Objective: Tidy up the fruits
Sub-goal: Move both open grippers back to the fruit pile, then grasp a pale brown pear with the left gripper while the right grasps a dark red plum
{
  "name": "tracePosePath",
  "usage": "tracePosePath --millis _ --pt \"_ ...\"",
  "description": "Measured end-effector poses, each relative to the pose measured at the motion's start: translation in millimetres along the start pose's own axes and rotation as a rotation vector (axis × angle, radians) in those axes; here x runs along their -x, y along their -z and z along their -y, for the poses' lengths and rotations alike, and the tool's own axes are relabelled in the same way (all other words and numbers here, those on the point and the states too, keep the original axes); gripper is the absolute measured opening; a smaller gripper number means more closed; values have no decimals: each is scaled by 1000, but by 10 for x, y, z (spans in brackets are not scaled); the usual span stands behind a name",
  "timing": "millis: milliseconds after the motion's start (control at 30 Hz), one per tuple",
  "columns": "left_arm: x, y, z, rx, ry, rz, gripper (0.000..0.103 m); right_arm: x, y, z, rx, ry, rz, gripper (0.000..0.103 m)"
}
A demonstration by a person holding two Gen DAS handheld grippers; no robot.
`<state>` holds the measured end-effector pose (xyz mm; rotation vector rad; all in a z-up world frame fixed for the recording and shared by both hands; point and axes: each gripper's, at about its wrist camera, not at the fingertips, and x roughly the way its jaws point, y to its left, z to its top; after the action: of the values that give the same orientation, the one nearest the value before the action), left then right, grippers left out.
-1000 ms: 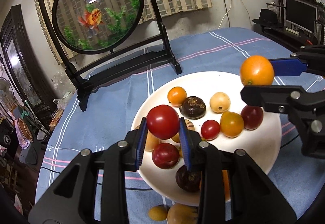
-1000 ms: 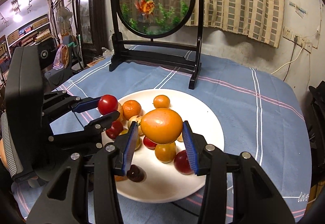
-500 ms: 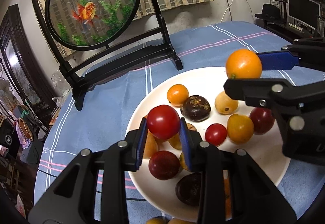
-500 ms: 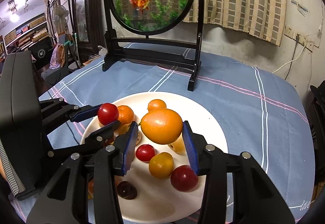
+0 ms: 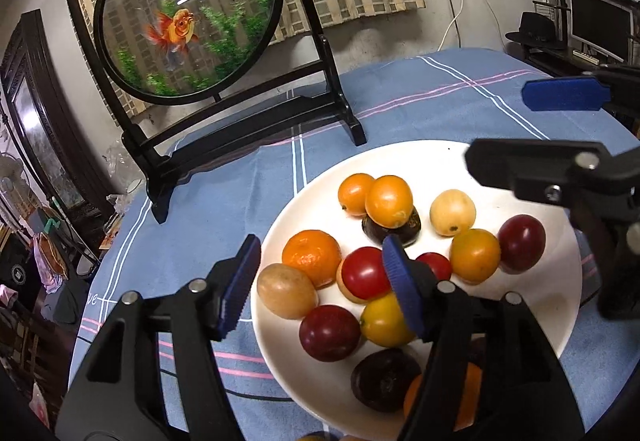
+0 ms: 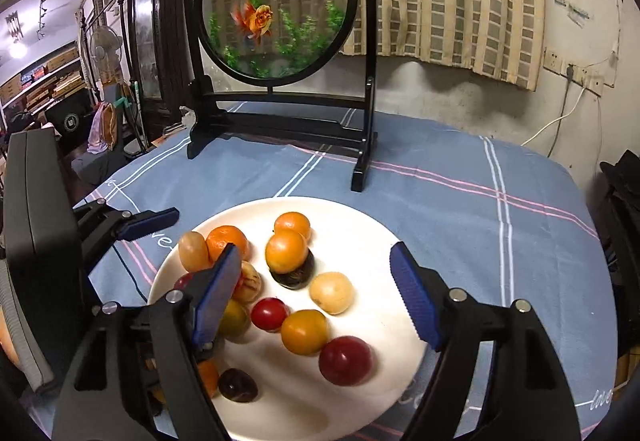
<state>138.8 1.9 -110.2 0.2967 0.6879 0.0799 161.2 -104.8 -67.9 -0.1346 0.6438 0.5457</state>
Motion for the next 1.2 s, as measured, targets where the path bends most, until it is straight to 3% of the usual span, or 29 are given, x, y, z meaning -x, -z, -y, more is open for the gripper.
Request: tracePosePath --millis 233,500,633,833,900,1033,1133,1200 --pt "238 29 -43 3 -1 21 65 216 114 -54 9 7 -13 77" --pt "748 270 -603 145 34 35 69 829 357 -446 57 -63 38 77" --pt "884 551 -875 183 17 -4 72 876 770 -824 124 -103 -48 77" --pt "967 936 -1072 186 2 -61 72 476 1191 -1286 197 -129 -204 77" --pt "978 1005 -1120 190 8 -69 72 323 1221 -1376 187 -131 -232 70" --pt "989 1064 -1151 189 23 -71 76 -3 1234 -1510 158 -144 -298 42" --pt "955 1085 -1071 171 48 -77 76 -131 1210 -1552 167 -128 -291 31" --pt "939 1104 -963 133 79 -80 76 -124 1191 -1517 152 -138 -282 30"
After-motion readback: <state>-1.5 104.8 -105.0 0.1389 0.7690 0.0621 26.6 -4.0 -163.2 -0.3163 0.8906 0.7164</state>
